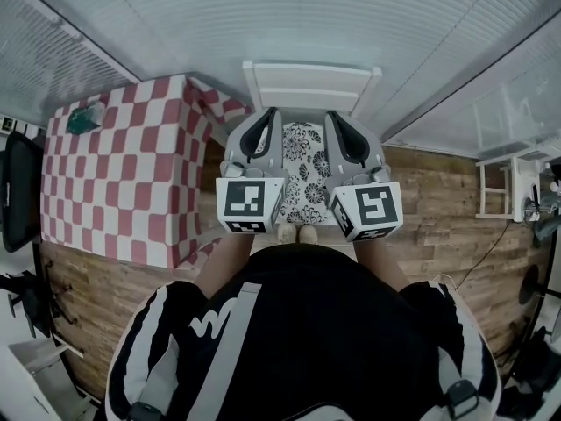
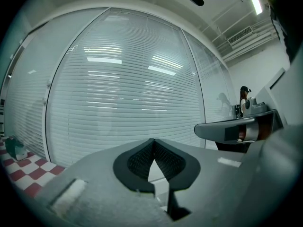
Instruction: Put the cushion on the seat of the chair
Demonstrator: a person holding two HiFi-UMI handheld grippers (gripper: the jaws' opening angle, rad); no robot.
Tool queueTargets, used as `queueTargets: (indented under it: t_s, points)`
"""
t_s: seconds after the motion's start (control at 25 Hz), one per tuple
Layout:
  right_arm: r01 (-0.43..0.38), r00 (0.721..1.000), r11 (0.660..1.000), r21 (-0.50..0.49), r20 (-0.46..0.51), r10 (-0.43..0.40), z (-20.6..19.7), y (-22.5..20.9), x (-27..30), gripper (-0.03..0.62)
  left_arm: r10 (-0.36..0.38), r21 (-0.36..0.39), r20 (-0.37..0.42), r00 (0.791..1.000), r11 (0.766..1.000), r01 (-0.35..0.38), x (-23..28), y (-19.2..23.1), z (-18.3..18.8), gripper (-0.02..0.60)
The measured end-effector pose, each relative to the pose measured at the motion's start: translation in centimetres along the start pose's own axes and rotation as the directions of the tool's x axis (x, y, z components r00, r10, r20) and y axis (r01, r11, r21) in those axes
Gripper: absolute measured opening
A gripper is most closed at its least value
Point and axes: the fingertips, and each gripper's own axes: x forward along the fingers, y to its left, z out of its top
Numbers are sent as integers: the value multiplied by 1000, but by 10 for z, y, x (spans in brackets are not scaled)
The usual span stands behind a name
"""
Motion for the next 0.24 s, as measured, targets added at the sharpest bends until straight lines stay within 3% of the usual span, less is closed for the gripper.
queueTargets:
  t_s: [0.24]
  points:
    - [29, 999, 1000, 4, 23, -29, 3, -9, 2, -2, -11, 4, 22, 1000, 1000, 11, 3, 3, 7, 3]
